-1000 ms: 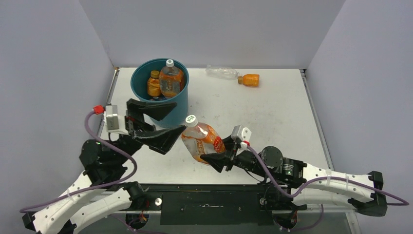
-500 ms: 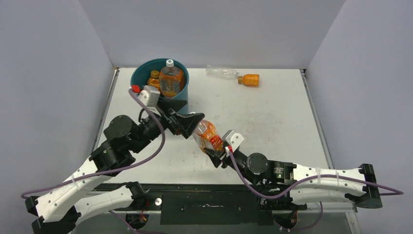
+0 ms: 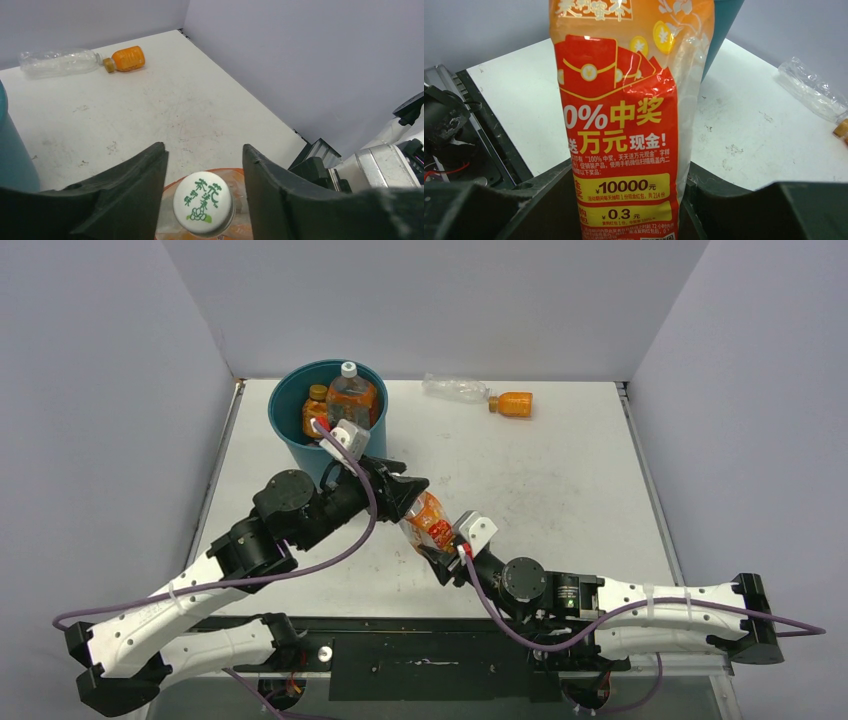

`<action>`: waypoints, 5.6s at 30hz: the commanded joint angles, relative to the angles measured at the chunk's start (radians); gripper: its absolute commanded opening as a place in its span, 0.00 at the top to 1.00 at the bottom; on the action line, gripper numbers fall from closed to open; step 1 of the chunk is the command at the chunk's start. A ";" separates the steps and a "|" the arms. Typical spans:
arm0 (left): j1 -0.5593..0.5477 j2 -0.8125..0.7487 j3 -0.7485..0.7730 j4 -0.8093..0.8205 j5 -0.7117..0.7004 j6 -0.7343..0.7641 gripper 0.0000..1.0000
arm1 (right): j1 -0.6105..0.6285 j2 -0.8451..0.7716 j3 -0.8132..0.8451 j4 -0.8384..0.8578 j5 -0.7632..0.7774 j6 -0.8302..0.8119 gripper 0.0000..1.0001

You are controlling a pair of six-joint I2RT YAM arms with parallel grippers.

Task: Put the plastic bottles in the bin
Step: Place the plastic bottle in the trash bin, then move the trash bin to the center of the board.

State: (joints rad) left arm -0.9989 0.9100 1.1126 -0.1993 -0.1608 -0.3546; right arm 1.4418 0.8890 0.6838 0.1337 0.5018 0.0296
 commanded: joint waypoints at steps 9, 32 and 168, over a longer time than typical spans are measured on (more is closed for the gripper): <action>-0.001 -0.060 -0.007 0.074 -0.031 -0.007 0.59 | 0.011 -0.023 -0.007 0.080 0.036 -0.005 0.95; -0.001 -0.042 -0.015 0.066 -0.002 -0.018 1.00 | 0.024 -0.026 0.001 0.085 0.044 0.048 0.34; 0.916 0.300 0.033 -0.005 -0.083 -0.057 0.28 | -0.272 -0.044 -0.101 0.110 -0.077 0.505 0.10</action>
State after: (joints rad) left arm -0.0998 1.1828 1.1297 -0.2550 -0.2466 -0.3977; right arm 1.2758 0.8051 0.5713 0.1493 0.5976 0.4515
